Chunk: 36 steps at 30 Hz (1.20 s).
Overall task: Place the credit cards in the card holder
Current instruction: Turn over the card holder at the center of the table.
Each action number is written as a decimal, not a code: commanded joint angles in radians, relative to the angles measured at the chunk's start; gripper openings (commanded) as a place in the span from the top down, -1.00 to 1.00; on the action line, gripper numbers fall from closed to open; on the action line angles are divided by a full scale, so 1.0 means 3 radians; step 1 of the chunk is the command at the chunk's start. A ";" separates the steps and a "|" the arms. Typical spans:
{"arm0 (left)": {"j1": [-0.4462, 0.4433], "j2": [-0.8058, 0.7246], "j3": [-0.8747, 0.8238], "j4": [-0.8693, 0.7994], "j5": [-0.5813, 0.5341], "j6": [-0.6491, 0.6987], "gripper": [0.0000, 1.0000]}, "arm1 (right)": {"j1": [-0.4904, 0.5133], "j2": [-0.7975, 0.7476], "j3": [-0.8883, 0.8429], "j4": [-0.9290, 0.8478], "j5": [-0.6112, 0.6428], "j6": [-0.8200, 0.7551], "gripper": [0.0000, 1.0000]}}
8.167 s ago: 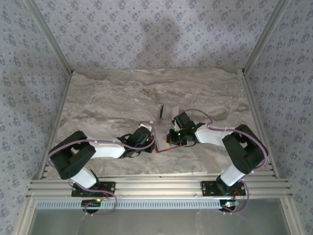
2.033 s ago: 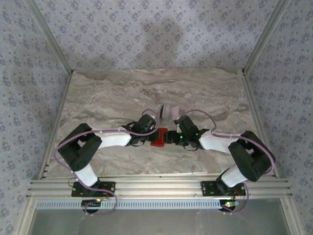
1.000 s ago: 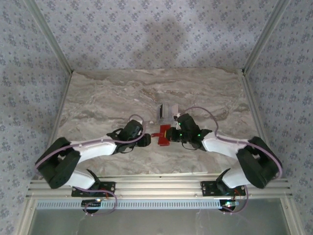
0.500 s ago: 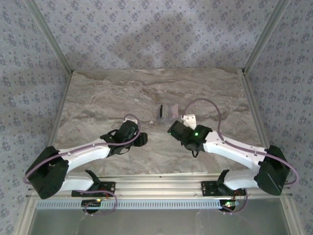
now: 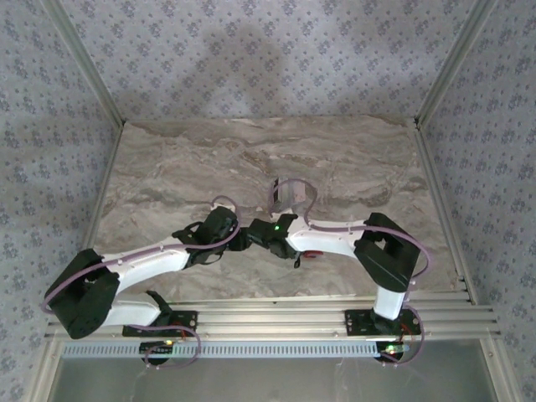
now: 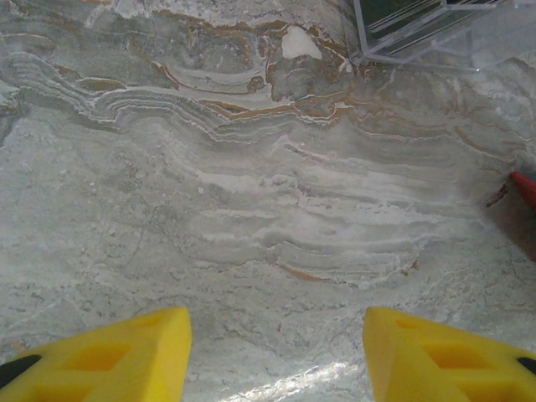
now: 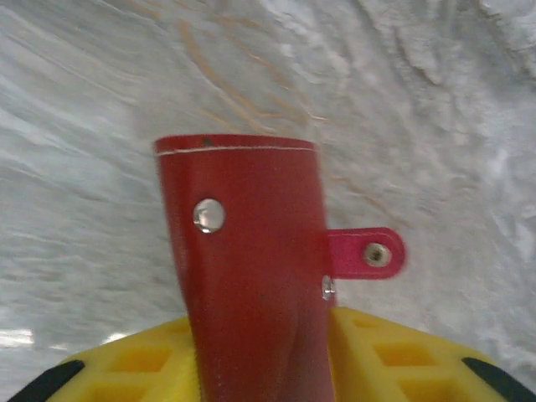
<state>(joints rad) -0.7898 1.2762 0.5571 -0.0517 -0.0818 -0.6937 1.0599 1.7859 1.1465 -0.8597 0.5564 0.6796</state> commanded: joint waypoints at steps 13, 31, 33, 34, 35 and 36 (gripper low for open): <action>-0.0202 0.0222 0.0175 0.0121 0.0241 0.0200 -0.20 | -0.0419 -0.1046 -0.0522 0.0777 -0.0603 -0.0387 -0.16; -0.0798 0.1546 0.1459 -0.0242 0.0038 0.0695 -0.37 | -0.1251 -0.1383 -0.1271 0.1420 -0.1392 -0.0453 0.28; -0.0811 0.1646 0.1527 -0.0266 0.0014 0.0706 -0.38 | -0.1272 -0.1362 -0.1275 0.1432 -0.1384 -0.0453 0.34; -0.0815 0.1687 0.1547 -0.0270 0.0002 0.0707 -0.38 | -0.1279 -0.1352 -0.1275 0.1441 -0.1384 -0.0455 0.37; -0.0819 0.1718 0.1562 -0.0272 -0.0006 0.0707 -0.37 | -0.1287 -0.1348 -0.1275 0.1437 -0.1385 -0.0456 0.41; -0.0822 0.1737 0.1568 -0.0272 -0.0021 0.0702 -0.37 | -0.1290 -0.1340 -0.1270 0.1428 -0.1384 -0.0453 0.45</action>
<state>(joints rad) -1.0290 1.7771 0.9947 -0.0944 -0.0578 -0.5064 0.6804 1.3727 0.7578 -0.4355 0.1490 0.5480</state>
